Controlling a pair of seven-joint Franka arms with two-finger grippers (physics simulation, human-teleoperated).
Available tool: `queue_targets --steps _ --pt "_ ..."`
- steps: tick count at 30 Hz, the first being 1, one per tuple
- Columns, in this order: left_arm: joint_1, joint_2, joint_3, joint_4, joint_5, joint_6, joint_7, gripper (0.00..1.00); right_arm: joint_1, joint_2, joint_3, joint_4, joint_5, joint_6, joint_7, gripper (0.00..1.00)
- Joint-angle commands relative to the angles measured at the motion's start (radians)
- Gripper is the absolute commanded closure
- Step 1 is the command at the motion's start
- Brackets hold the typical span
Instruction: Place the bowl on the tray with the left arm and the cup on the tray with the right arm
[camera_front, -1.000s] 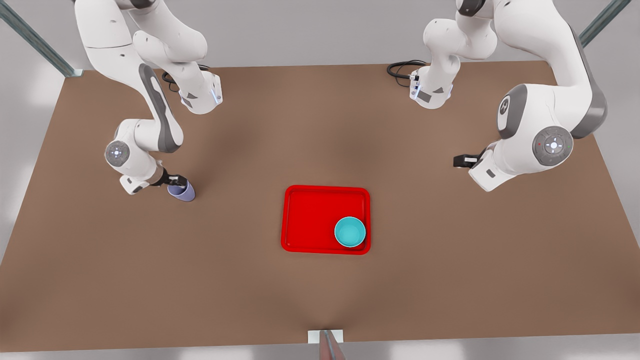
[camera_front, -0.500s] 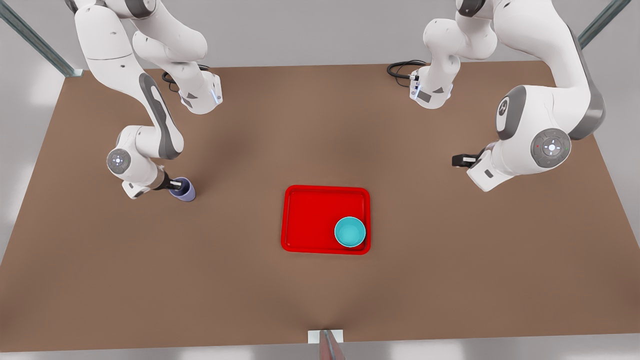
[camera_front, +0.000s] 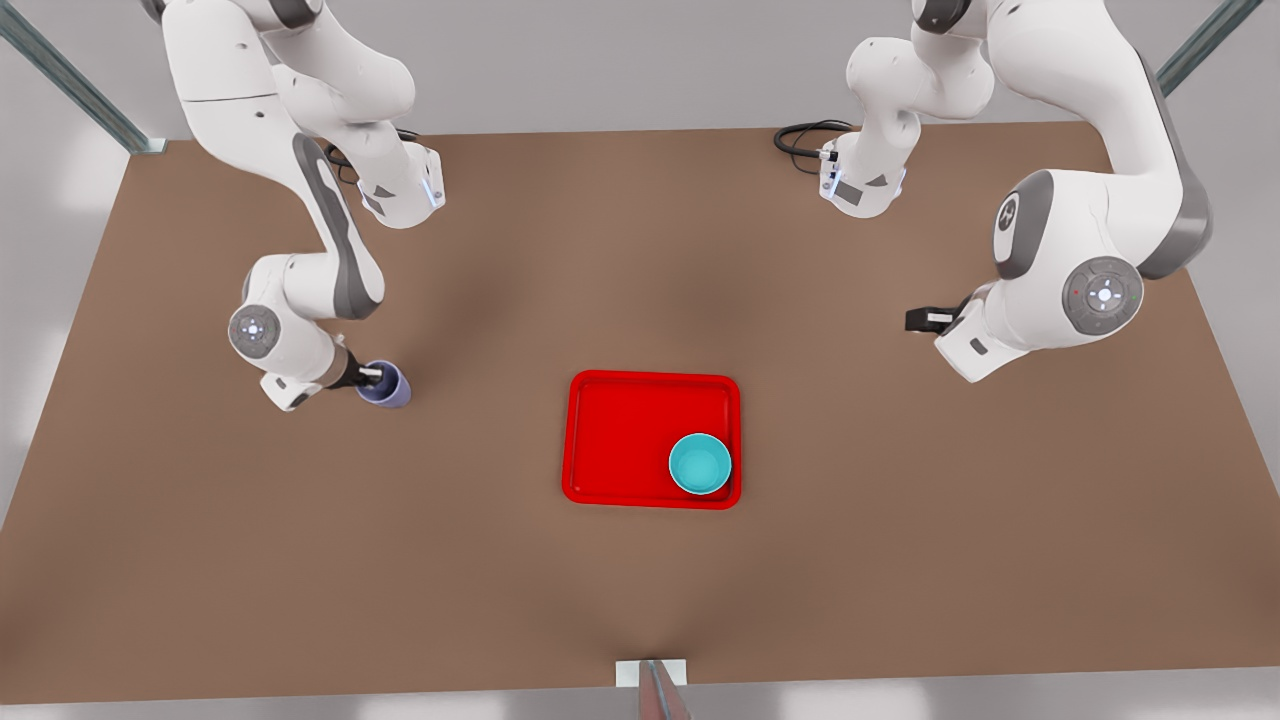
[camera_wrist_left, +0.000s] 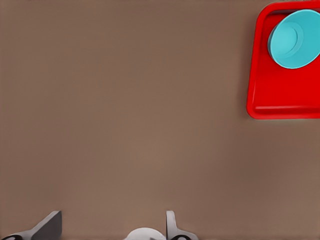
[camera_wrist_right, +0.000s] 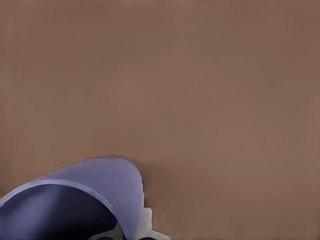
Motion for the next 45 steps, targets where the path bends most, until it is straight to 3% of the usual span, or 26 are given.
queue_targets --steps 1,4,11,13,18,26,39,40,42,43,45 --pt "0.000 0.000 0.000 0.000 0.001 0.000 0.000 0.00 -0.004 0.002 0.002 0.016 -0.009 -0.013 0.009 0.79" --pt "0.000 -0.002 0.002 0.000 0.001 -0.005 0.000 0.00 0.016 0.019 0.045 0.115 0.000 -0.087 0.009 0.79" --pt "0.000 0.000 0.005 -0.002 0.001 -0.005 -0.003 0.00 0.018 0.111 0.248 0.266 0.000 -0.091 0.025 0.79" --pt "0.000 0.001 0.005 -0.002 0.001 -0.005 -0.003 0.00 0.018 0.158 0.323 0.324 0.000 -0.102 0.107 0.79" --pt "0.000 0.001 0.005 -0.003 0.001 -0.005 -0.006 0.00 0.018 0.316 0.403 0.551 -0.003 -0.099 0.159 0.79" --pt "0.000 0.003 0.005 -0.002 0.001 -0.005 -0.011 0.00 0.225 0.562 0.346 0.915 -0.036 -0.173 0.157 0.79" --pt "0.000 0.015 0.005 -0.003 0.001 -0.005 -0.017 0.00 0.277 0.678 0.406 0.901 -0.256 -0.050 0.142 0.79" --pt "0.000 0.017 0.005 -0.005 0.001 -0.005 -0.017 0.00 0.282 0.678 0.406 0.893 -0.262 -0.050 0.142 0.75" --pt "0.000 0.017 0.005 -0.005 0.001 -0.005 -0.017 0.00 0.282 0.683 0.407 0.889 -0.265 -0.048 0.145 0.16" --pt "0.000 0.018 0.005 -0.005 0.001 -0.005 -0.015 0.00 0.282 0.685 0.407 0.884 -0.270 -0.048 0.145 0.00" --pt "0.000 0.018 0.006 -0.005 0.001 -0.005 -0.015 0.00 0.282 0.688 0.415 0.879 -0.277 -0.048 0.145 0.00"
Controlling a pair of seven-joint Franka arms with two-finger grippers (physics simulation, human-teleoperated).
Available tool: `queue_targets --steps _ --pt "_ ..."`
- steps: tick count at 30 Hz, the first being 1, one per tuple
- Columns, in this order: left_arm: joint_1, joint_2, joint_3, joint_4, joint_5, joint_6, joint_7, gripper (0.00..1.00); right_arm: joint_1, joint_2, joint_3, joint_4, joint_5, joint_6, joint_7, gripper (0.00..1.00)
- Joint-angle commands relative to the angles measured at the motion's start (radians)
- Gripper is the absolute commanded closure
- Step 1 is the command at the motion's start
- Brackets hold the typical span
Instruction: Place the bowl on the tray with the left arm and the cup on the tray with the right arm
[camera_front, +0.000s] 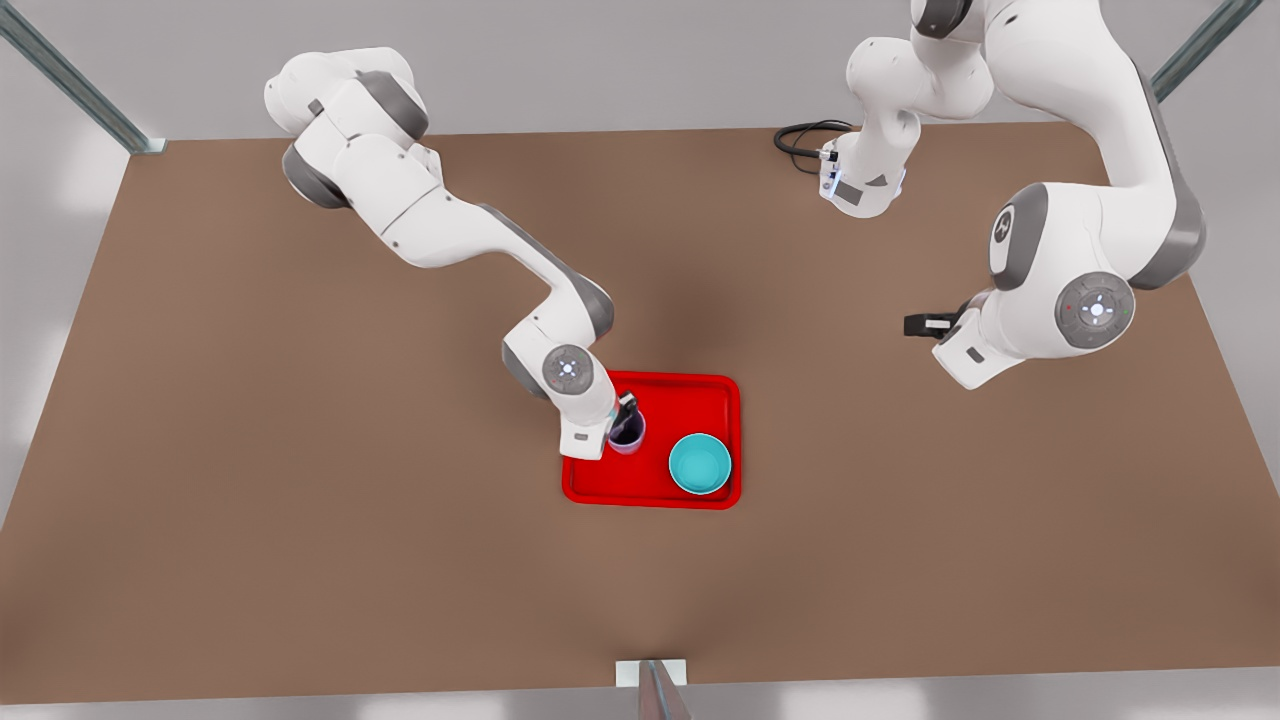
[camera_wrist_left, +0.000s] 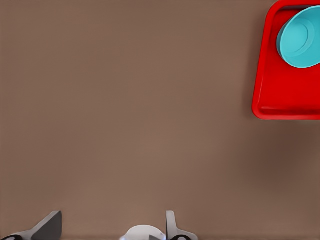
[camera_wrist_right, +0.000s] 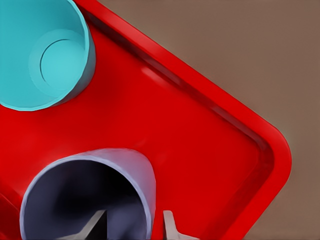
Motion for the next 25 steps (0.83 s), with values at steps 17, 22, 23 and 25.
queue_targets --steps 17,22,23,25 --pt "0.000 0.000 0.000 0.002 0.000 0.000 0.002 0.00 -0.120 -0.360 -0.209 -0.012 0.136 -0.448 0.146 0.02" --pt "0.000 0.035 -0.001 0.035 -0.012 0.002 -0.005 0.00 -0.327 -0.652 -0.376 -0.018 0.195 -0.779 -0.005 0.00" --pt "0.000 0.035 -0.001 0.035 -0.012 0.003 -0.005 0.00 -0.331 -0.667 -0.397 -0.015 0.192 -0.785 -0.057 0.00" --pt "0.000 0.035 0.000 0.035 -0.011 0.002 -0.005 0.00 -0.333 -0.666 -0.397 -0.020 0.193 -0.788 -0.058 0.00"
